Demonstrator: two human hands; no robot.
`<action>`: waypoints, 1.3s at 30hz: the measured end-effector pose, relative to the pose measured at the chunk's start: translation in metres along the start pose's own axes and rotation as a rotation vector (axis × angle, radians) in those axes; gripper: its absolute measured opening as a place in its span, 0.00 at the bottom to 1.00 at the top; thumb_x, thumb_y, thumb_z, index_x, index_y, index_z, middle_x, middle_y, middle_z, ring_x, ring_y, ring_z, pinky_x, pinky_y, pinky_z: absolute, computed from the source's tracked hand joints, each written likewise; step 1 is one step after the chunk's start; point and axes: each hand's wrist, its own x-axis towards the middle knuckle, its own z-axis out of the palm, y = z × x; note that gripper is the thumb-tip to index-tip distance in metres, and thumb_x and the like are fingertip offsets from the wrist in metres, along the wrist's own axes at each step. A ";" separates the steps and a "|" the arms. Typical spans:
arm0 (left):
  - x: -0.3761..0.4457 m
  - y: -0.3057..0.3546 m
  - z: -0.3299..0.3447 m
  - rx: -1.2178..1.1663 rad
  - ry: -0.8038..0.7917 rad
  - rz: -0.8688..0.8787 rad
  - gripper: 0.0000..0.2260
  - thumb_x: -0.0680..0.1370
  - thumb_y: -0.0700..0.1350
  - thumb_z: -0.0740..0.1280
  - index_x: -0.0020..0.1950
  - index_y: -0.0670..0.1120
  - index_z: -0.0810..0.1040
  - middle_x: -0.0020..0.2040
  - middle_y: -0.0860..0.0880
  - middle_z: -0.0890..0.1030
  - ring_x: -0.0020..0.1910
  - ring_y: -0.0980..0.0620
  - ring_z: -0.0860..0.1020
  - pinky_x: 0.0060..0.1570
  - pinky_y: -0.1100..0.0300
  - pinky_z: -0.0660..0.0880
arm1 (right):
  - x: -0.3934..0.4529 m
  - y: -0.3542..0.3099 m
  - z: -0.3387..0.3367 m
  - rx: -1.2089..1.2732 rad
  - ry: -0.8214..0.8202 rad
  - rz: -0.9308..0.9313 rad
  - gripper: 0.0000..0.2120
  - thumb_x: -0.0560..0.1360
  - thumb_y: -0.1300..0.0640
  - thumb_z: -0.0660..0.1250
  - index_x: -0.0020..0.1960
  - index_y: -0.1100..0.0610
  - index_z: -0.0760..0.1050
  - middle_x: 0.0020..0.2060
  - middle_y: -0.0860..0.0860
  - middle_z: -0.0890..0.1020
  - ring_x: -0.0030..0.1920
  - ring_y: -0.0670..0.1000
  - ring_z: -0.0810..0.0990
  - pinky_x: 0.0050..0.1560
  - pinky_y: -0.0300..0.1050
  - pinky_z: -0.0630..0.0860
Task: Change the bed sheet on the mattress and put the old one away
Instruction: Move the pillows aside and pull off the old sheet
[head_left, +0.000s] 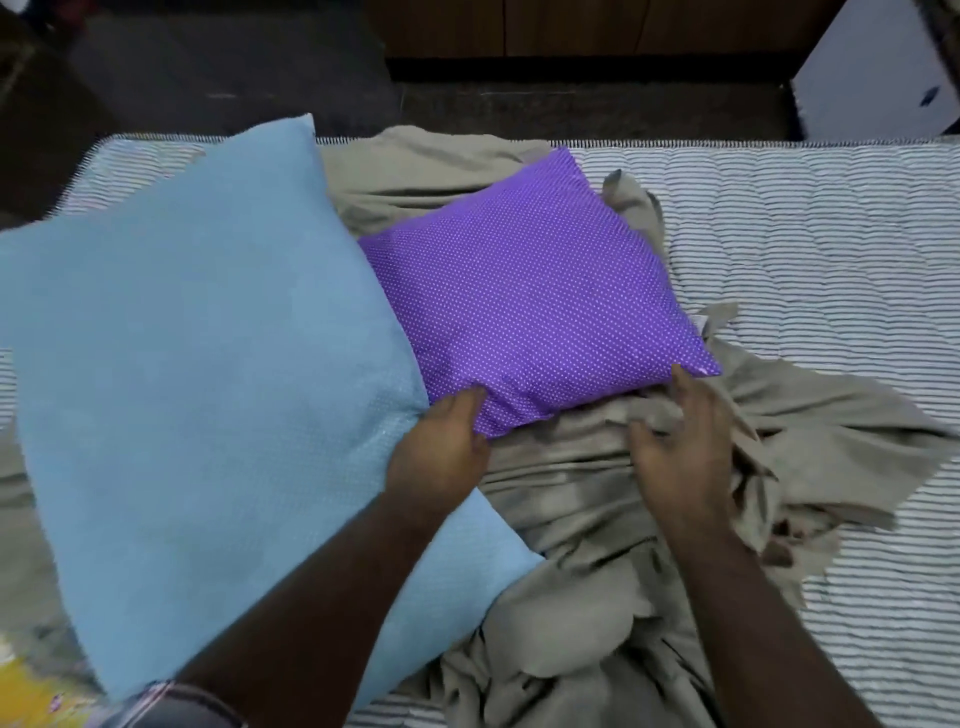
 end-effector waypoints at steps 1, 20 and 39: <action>-0.001 -0.001 0.000 0.030 0.024 0.054 0.25 0.77 0.45 0.67 0.74 0.52 0.69 0.67 0.49 0.76 0.64 0.47 0.75 0.60 0.49 0.76 | 0.004 -0.010 0.014 0.225 -0.034 0.102 0.36 0.69 0.62 0.77 0.74 0.61 0.67 0.66 0.60 0.72 0.63 0.57 0.76 0.63 0.51 0.75; -0.033 -0.116 -0.073 0.384 0.423 0.388 0.09 0.76 0.46 0.68 0.55 0.49 0.81 0.51 0.51 0.81 0.56 0.46 0.78 0.55 0.50 0.73 | -0.111 -0.119 0.140 0.676 -0.476 0.540 0.22 0.73 0.50 0.77 0.63 0.55 0.76 0.53 0.48 0.83 0.50 0.49 0.82 0.50 0.51 0.81; -0.122 -0.209 -0.223 -0.158 1.018 0.106 0.09 0.77 0.39 0.68 0.56 0.42 0.81 0.54 0.48 0.82 0.54 0.50 0.79 0.59 0.60 0.72 | -0.190 -0.289 0.235 0.515 -0.735 -0.088 0.05 0.75 0.71 0.66 0.48 0.67 0.79 0.41 0.52 0.86 0.38 0.35 0.81 0.48 0.38 0.78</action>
